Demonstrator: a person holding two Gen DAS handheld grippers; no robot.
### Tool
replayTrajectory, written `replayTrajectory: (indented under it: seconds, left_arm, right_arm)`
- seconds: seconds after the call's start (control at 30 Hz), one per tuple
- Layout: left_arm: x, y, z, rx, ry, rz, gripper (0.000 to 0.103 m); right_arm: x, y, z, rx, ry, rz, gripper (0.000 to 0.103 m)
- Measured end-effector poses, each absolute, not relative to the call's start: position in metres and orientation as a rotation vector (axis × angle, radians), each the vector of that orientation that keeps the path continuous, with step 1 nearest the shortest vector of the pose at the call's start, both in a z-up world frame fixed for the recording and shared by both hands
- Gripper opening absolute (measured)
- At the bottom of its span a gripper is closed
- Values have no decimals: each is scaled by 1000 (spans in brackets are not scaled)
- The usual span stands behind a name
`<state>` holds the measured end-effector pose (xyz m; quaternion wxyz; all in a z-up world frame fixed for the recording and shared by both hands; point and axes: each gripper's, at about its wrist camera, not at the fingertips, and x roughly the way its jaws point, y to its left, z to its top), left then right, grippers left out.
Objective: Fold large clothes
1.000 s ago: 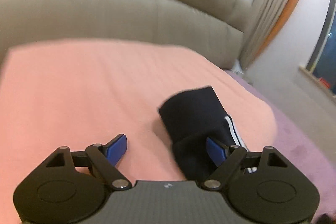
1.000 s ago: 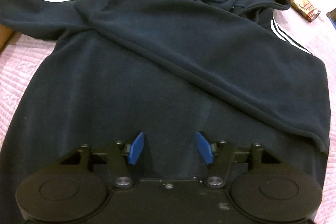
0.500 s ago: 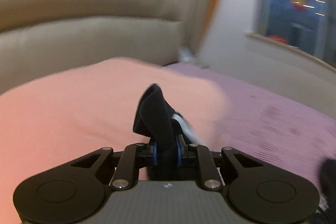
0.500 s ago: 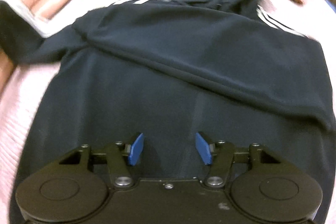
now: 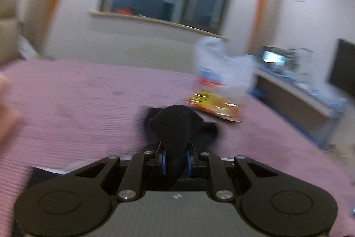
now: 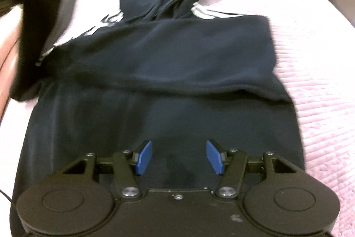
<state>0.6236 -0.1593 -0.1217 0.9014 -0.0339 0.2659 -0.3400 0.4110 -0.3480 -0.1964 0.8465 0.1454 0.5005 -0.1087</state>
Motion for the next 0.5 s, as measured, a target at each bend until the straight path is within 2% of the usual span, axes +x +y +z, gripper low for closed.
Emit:
replayTrajectory:
  seconds: [0.03,0.13,0.3,0.5]
  left_arm:
    - [624,-176,-129,-66,581,-750,27]
    - [622,-216,-172,-21,717,-735,64]
    - [596,-170,-224,-65,874,-647,66]
    - [571,-95,-238,-175,952,-470,65]
  right_arm:
    - [410,-353,-194,314,1047,-236,68]
    - [407,-366,-194,329,1037,-255,68]
    - [415,-384,-208,395,1034,-251,70]
    - [457,-389,-204,503,896,-160,76]
